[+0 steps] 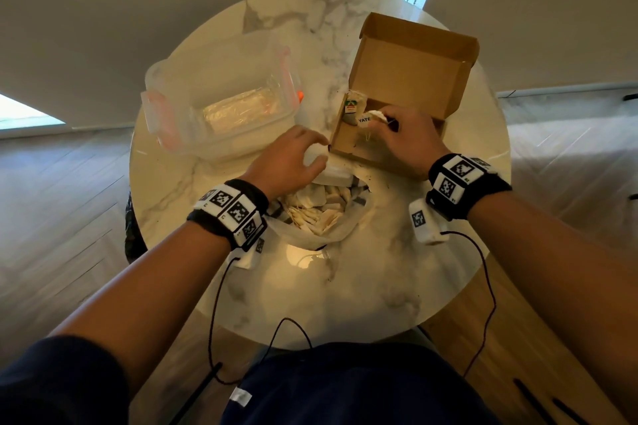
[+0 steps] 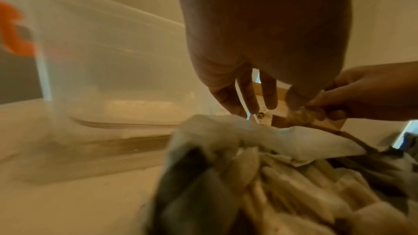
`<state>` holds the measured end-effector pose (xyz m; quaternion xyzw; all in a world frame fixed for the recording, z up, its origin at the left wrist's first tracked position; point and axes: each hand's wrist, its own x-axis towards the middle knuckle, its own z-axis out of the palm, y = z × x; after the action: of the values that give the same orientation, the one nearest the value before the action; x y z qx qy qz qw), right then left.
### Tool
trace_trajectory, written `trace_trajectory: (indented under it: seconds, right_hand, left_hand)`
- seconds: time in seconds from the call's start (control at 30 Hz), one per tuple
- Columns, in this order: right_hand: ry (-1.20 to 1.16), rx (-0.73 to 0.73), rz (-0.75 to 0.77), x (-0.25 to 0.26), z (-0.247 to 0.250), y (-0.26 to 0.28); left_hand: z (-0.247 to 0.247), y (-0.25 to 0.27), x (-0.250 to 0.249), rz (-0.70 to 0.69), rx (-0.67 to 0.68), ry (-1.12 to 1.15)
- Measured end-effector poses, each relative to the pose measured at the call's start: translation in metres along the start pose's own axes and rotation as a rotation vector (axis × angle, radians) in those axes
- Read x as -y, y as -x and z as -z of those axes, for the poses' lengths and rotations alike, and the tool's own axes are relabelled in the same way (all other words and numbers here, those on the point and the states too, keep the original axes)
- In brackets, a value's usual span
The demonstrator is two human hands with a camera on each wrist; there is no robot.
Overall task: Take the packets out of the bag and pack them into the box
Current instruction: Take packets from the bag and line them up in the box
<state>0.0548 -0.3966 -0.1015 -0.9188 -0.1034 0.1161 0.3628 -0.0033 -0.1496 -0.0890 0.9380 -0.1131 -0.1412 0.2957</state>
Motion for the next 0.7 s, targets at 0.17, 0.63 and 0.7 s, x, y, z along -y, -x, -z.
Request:
trace_trajectory:
  seconds: [0.17, 0.63, 0.7]
  right_hand:
    - [-0.003, -0.001, -0.04, -0.002, -0.016, -0.021]
    - [-0.135, -0.098, -0.239, -0.006, -0.04, -0.044]
    - [-0.108, -0.103, -0.203, -0.006, -0.04, -0.042]
  left_hand:
    - [-0.023, -0.039, -0.008, 0.076, 0.059, -0.009]
    - [-0.029, -0.046, 0.003, 0.044, 0.146, -0.06]
    - [-0.029, -0.046, 0.002, 0.043, 0.148, -0.061]
